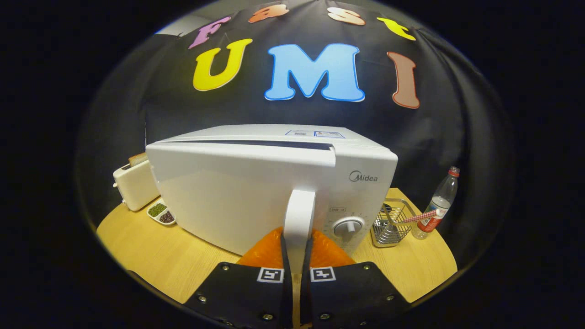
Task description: Open the microwave, put the food inside, and close the microwave door.
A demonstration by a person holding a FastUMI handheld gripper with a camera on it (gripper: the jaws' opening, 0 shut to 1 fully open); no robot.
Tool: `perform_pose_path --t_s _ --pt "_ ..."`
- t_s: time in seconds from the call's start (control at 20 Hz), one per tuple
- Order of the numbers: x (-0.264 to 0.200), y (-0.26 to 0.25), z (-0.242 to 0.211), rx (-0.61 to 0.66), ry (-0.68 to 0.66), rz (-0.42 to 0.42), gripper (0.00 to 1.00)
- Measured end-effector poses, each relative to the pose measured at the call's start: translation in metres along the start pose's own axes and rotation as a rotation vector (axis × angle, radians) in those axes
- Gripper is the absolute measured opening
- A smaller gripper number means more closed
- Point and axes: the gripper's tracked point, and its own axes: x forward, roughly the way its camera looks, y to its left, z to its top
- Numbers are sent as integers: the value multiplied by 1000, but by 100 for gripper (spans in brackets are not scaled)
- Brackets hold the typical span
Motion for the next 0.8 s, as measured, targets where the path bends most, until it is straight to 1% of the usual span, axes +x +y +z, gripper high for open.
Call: perform_pose_path --t_s 0.15,0.45,0.6,0.65,0.8 --pt "-14 7 -6 34 19 -2 7" --pt "-48 29 -19 49 43 -17 8" --pt "-65 42 -25 72 59 -13 21" --pt "-70 46 -27 68 63 -20 23" --pt "-86 61 -34 47 73 -39 24"
